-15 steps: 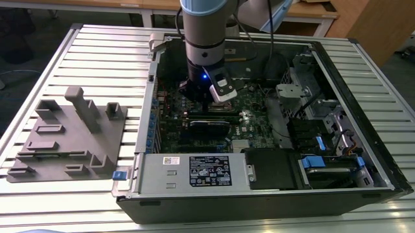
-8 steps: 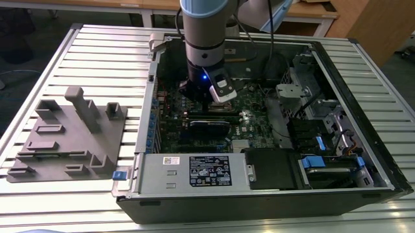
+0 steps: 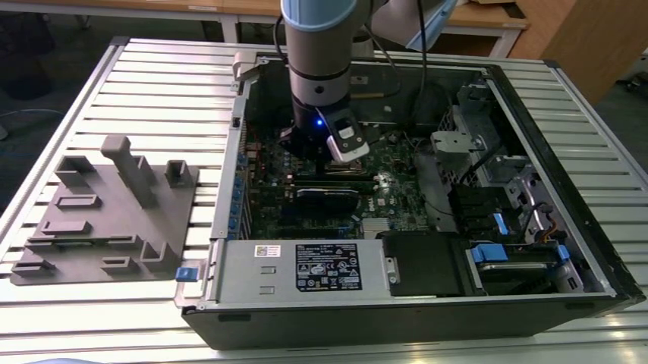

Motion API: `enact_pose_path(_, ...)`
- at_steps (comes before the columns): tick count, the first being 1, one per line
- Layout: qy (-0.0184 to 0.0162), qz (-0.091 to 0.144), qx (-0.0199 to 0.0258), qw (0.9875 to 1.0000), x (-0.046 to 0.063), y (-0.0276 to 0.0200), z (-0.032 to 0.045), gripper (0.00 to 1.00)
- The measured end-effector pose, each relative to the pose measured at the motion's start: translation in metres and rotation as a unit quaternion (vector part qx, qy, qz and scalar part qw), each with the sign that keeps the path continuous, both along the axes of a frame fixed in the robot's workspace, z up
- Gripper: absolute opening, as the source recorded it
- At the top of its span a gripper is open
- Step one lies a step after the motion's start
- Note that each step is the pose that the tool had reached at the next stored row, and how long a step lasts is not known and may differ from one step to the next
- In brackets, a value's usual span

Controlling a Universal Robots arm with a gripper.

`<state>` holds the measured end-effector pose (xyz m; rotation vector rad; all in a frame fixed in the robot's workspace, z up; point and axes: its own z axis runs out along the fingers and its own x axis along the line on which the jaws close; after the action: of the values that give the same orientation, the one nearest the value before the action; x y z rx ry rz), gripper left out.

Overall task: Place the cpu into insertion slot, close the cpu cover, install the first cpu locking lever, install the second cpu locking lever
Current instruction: 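Install the second cpu locking lever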

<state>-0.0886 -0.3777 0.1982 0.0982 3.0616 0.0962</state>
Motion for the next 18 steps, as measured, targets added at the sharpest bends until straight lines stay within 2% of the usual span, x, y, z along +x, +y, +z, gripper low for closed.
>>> enact_pose_path(6, 0.0, 0.0, 0.0056, 1.0, -0.0001, -0.0003, -0.0003, 0.11)
enact_pose_path(11, -0.0001, 0.0, 0.006, 1.0, 0.0, -0.0005, 0.0002, 0.11)
enact_pose_path(18, 0.0, 0.0, 0.0058, 1.0, -0.0001, -0.0007, 0.0086, 0.11)
